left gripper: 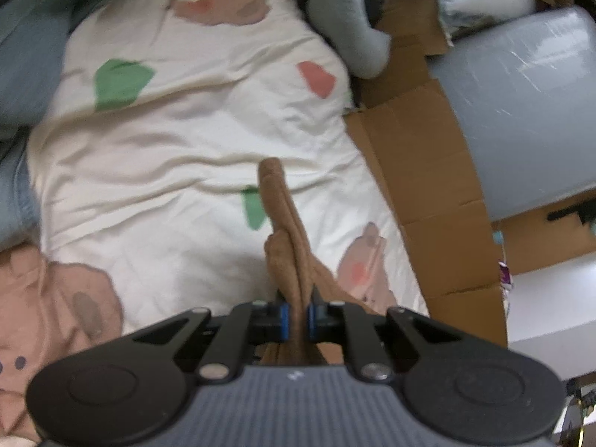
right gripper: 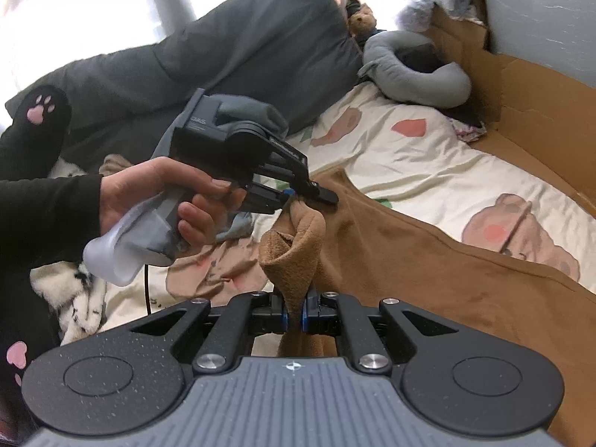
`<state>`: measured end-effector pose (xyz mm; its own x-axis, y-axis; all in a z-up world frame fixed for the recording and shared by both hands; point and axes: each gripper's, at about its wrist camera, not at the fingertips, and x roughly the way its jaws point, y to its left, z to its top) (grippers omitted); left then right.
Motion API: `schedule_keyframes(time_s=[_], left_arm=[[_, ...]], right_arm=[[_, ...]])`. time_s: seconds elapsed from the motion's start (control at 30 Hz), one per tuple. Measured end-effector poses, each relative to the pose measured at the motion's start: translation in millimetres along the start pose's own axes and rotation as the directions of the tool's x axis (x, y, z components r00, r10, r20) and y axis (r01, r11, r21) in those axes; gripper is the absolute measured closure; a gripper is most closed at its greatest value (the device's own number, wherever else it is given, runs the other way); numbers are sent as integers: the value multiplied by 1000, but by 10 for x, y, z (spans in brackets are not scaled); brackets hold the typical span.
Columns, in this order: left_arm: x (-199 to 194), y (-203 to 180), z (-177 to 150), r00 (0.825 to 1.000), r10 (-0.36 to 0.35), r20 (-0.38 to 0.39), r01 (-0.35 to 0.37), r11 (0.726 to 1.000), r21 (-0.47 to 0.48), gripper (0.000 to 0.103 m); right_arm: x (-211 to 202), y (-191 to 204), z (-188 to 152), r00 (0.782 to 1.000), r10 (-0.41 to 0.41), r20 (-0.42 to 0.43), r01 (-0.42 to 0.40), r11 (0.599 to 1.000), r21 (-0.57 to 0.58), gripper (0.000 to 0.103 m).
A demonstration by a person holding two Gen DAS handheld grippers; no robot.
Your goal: Fold clothes
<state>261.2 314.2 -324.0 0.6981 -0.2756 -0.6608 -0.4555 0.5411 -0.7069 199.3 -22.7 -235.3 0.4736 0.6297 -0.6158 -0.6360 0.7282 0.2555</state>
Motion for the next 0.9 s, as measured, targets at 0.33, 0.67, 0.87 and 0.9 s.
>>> schedule_keyframes(time_s=[0.33,0.67,0.87,0.9], left_arm=[[-87,-577,-58,1000,-3,0,3,993,121,93],[37,-1252,-270,999,51,-1,-49,956,289,94],[177,-1583,-436,998,68,-17,-57,932,358,94],[202,-1628,-466,997,69,-20,-57,929,365,94]], right_arm=[[-392,-241,-60,997,-28,66,21,995,99,98],[-770,-550,-302,990,-57,127,27,974,224,98],[-977,-774,-489,983,-90,160,39,953,302,98],[-1005,-812,-514,982,-93,164,37,948,315,98]])
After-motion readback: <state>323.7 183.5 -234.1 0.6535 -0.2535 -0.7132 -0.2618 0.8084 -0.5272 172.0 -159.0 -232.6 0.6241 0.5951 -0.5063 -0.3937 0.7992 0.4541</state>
